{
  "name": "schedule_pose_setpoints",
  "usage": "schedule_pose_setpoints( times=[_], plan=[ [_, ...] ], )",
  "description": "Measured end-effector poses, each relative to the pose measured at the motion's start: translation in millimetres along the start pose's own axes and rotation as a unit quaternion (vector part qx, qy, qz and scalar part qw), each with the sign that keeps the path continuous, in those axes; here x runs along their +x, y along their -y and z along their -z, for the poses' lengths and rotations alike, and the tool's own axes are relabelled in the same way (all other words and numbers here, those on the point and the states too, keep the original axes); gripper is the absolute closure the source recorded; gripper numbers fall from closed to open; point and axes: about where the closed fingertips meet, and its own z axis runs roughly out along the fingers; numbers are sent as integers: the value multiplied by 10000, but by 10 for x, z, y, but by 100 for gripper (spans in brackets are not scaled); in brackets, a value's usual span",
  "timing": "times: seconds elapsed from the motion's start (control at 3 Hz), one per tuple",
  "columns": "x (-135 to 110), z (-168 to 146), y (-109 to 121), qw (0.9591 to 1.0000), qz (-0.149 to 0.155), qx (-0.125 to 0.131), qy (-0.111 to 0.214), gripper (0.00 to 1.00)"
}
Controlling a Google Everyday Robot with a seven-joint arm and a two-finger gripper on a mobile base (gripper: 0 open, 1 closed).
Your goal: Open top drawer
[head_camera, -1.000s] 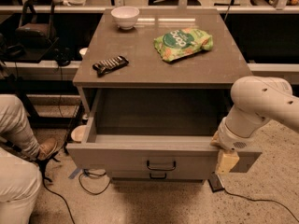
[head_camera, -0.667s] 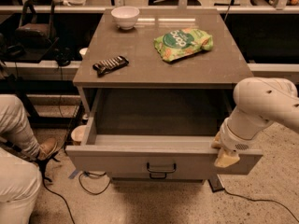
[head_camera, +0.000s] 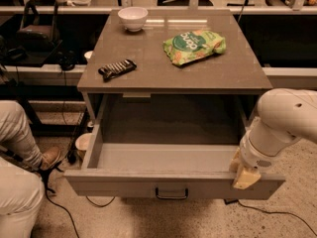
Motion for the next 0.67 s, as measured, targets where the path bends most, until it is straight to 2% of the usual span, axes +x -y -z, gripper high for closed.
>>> schedule_pose_setpoints(
  times=[0.33, 0.67],
  plan=[
    [2, 1, -3, 10000, -4, 2, 2, 100],
    [3, -5, -10, 10000, -1, -5, -2, 81]
  ],
)
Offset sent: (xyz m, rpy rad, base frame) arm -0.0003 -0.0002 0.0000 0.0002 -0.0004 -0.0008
